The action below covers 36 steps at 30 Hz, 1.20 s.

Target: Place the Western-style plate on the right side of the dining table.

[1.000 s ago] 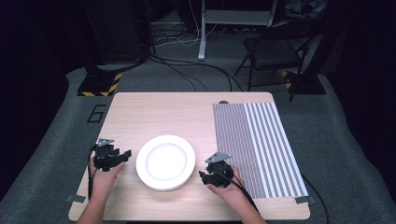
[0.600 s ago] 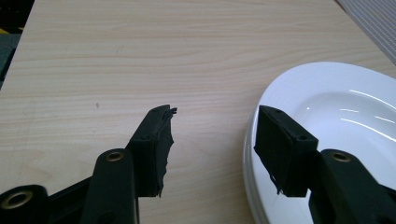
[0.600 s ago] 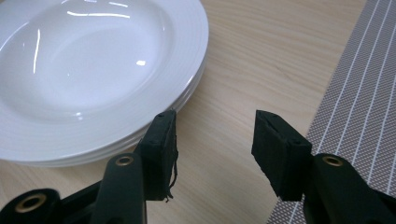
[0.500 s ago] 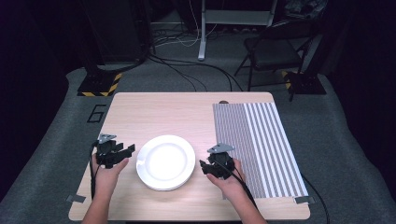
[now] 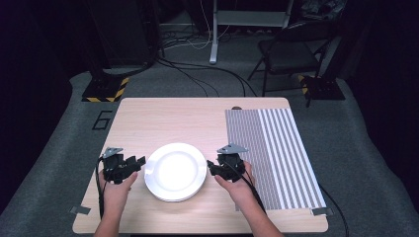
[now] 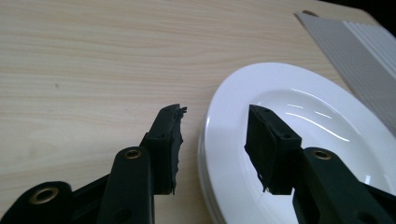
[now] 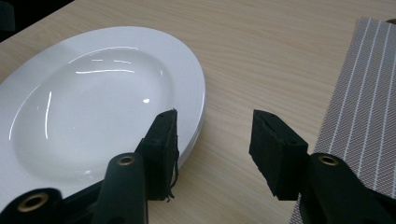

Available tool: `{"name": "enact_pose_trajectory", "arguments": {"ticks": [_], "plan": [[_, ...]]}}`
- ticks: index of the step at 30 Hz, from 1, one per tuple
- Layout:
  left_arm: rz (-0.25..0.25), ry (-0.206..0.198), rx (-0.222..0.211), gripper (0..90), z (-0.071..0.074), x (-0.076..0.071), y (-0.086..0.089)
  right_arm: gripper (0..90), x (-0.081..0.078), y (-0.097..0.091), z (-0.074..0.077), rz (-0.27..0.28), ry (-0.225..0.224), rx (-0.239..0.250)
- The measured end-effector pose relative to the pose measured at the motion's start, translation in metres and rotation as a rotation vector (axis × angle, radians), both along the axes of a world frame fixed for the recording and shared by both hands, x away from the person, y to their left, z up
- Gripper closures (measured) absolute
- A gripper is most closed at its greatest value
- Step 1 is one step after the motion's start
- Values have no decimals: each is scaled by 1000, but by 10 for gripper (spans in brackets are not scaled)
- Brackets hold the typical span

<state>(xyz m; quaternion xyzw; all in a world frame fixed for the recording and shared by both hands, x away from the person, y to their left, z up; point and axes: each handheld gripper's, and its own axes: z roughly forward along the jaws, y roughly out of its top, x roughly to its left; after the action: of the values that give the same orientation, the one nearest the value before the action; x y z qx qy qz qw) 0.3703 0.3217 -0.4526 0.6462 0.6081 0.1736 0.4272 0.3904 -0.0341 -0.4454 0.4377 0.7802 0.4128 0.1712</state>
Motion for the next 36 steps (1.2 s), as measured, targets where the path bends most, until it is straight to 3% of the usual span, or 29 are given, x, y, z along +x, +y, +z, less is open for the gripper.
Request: {"name": "enact_pose_trajectory", "arguments": {"ticks": [2,4,10,11,12,19,25,28,36], "plan": [[-17,-1,-27,609,-5,-5,1,519,1,2,-4,1,10,37],[-37,16,-28,658,-8,-4,-1,511,3,3,-6,-5,8,54],[-29,39,-37,683,-14,-6,4,511,4,10,-5,39,-4,50],[-24,48,-75,690,-14,-7,7,506,4,11,-6,42,10,53],[-31,47,-85,699,-15,-7,9,502,4,11,-9,42,10,51],[-52,84,-128,732,-25,-3,12,500,6,16,-22,51,37,49],[-53,104,-144,753,-28,-2,12,503,3,22,-24,66,29,52],[-55,112,-179,775,-29,-2,12,503,3,20,-28,64,47,68],[-70,130,-170,813,-29,-2,12,501,8,11,-30,41,98,134]]}}
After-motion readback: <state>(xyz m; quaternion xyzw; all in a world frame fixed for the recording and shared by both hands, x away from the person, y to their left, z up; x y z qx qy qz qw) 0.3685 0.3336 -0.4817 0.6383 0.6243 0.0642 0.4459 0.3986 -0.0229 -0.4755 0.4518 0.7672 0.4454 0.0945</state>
